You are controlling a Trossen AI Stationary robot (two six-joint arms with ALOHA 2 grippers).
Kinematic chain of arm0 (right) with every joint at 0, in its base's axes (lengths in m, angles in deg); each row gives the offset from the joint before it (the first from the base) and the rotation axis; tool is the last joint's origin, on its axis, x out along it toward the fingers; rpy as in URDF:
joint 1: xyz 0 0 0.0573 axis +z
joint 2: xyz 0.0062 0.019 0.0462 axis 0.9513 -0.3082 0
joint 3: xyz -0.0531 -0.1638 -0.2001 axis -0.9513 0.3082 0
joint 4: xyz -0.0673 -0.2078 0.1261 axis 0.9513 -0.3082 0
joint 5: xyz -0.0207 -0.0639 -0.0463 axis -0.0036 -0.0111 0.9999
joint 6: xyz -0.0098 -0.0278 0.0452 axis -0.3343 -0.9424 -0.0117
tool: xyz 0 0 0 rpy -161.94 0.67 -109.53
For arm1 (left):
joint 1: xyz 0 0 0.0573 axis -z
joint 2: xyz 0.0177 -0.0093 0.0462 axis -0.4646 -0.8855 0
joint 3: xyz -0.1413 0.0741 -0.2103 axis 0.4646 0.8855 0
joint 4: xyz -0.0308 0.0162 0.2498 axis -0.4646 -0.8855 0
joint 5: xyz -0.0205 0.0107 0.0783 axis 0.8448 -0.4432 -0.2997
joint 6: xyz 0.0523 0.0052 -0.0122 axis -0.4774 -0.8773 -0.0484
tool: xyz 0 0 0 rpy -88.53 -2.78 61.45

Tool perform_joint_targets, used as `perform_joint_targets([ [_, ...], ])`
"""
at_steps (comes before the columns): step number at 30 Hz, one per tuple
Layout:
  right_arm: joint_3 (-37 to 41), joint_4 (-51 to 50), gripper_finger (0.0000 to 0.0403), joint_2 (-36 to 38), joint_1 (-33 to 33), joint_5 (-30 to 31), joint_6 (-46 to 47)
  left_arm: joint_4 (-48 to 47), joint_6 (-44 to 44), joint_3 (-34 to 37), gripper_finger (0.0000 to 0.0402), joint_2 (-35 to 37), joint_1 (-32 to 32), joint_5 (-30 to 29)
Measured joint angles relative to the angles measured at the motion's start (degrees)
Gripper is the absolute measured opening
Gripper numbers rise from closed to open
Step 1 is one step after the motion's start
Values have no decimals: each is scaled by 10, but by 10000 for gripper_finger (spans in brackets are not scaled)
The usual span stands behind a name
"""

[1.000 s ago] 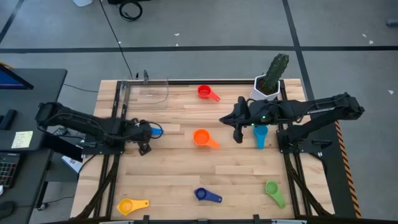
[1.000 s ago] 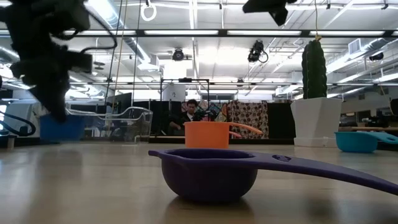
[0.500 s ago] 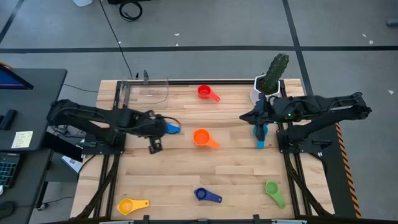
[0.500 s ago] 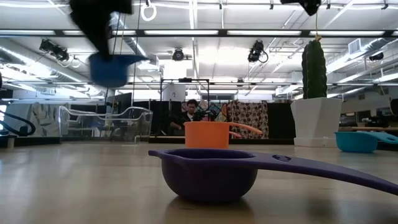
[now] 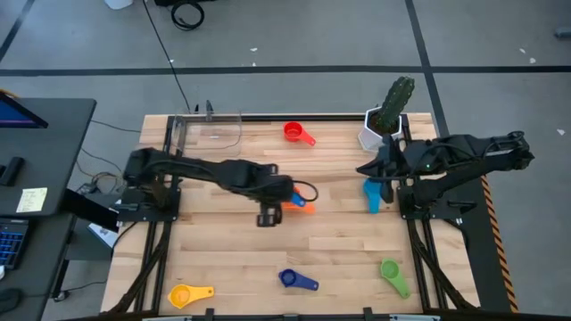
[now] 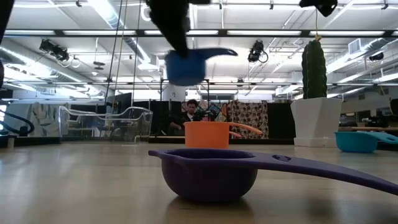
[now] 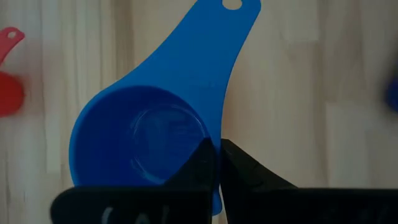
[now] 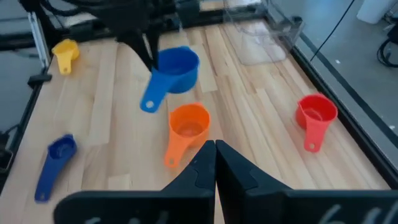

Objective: Nest measuring cups in basket
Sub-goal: Stack the blue nest measuring cup on top of the orange nest measuring cup

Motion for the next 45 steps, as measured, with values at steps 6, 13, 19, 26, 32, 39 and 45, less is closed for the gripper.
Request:
perform_joint_targets([
  [6, 0, -32, 11, 8, 10, -4, 0, 50, -17, -11, 12, -55, -23, 0],
  [13, 0, -39, 10, 16, 13, -25, 0, 54, -17, -11, 12, -82, -31, 44],
  [19, 0, -39, 10, 17, 13, -30, 0, 74, -25, -7, 12, -96, -29, 57],
  [26, 0, -38, 10, 17, 13, -30, 0, 75, -43, -7, 12, -115, -27, 59],
  [32, 0, -37, 10, 18, 12, -30, 0, 88, -50, -7, 12, -135, -27, 61],
  [39, 0, -37, 10, 20, 12, -31, 0, 89, -63, -7, 12, -152, -27, 64],
  [45, 0, -37, 10, 18, 12, -32, 0, 81, -58, -7, 49, -152, -27, 65],
])
